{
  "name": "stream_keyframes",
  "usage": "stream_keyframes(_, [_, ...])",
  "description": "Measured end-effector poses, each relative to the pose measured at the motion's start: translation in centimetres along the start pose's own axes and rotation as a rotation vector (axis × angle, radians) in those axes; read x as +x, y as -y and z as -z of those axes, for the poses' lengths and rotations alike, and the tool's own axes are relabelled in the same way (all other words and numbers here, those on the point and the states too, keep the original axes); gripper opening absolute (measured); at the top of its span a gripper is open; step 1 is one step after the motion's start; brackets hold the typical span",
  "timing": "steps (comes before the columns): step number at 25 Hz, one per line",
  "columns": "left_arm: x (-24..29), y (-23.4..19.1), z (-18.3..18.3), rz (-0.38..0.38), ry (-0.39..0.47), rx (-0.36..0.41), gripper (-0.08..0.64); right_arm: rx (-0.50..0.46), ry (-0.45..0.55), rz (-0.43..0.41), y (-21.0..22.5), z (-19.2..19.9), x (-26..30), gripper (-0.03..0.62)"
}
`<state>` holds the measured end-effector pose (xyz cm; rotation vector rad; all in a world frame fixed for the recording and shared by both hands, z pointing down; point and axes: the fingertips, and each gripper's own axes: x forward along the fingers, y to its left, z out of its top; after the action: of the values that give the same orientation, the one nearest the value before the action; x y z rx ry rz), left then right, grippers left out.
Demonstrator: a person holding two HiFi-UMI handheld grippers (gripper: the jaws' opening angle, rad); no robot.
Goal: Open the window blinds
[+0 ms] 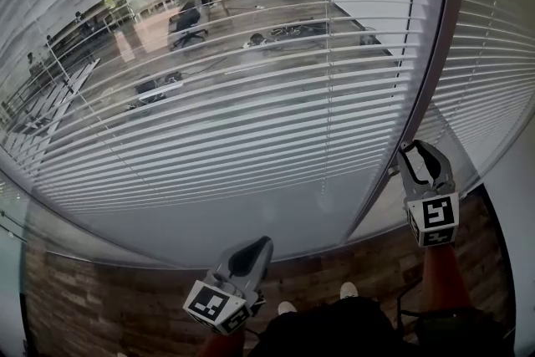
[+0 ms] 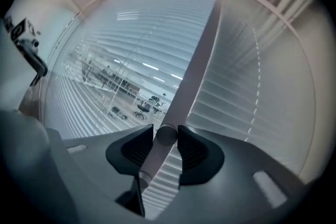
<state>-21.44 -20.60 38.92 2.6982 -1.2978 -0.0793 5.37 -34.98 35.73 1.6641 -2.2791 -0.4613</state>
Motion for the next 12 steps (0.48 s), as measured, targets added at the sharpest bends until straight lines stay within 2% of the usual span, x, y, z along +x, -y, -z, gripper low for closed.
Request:
stream_keyframes(7, [-0.24,0.15,1.06,0.017,-0.013,-0.001,0.000,0.510,0.006,-0.073,0.89,0.66,-0.14,0.173])
stream_keyframes(12, [-0.32,0.10,1.04,0.011,-0.012,0.001,0.000,0.703,0.026,-0.124,0.82,0.75,0.01,0.170])
